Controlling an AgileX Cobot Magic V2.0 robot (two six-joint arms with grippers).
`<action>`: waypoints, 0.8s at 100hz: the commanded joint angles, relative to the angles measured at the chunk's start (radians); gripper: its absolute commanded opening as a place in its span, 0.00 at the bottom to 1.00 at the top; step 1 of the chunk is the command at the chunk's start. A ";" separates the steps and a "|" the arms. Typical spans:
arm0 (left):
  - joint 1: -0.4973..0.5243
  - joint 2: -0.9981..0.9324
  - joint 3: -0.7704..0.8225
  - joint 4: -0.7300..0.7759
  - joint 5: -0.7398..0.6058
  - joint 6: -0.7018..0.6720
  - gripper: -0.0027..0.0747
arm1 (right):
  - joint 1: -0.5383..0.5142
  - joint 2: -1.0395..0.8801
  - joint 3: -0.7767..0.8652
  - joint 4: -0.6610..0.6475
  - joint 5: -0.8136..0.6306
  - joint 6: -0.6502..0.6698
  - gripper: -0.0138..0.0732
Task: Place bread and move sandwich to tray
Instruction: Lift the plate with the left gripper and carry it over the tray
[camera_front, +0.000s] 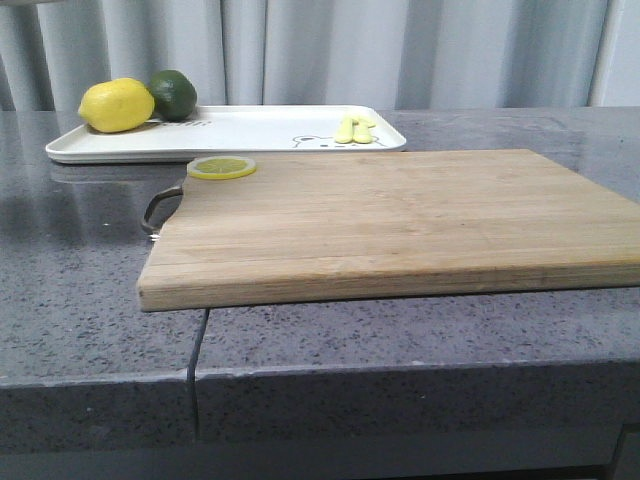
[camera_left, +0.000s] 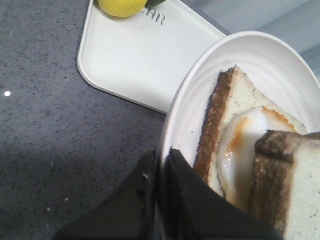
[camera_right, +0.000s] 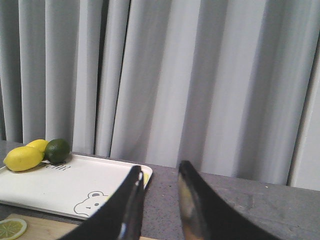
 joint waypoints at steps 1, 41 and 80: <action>0.002 0.048 -0.101 -0.127 -0.002 0.013 0.01 | -0.005 -0.001 -0.026 -0.025 -0.014 -0.009 0.39; -0.075 0.341 -0.413 -0.195 0.038 0.034 0.01 | -0.005 -0.001 -0.026 -0.025 -0.014 -0.009 0.39; -0.211 0.651 -0.734 -0.192 0.029 0.028 0.01 | -0.005 -0.001 -0.026 -0.025 -0.015 -0.009 0.39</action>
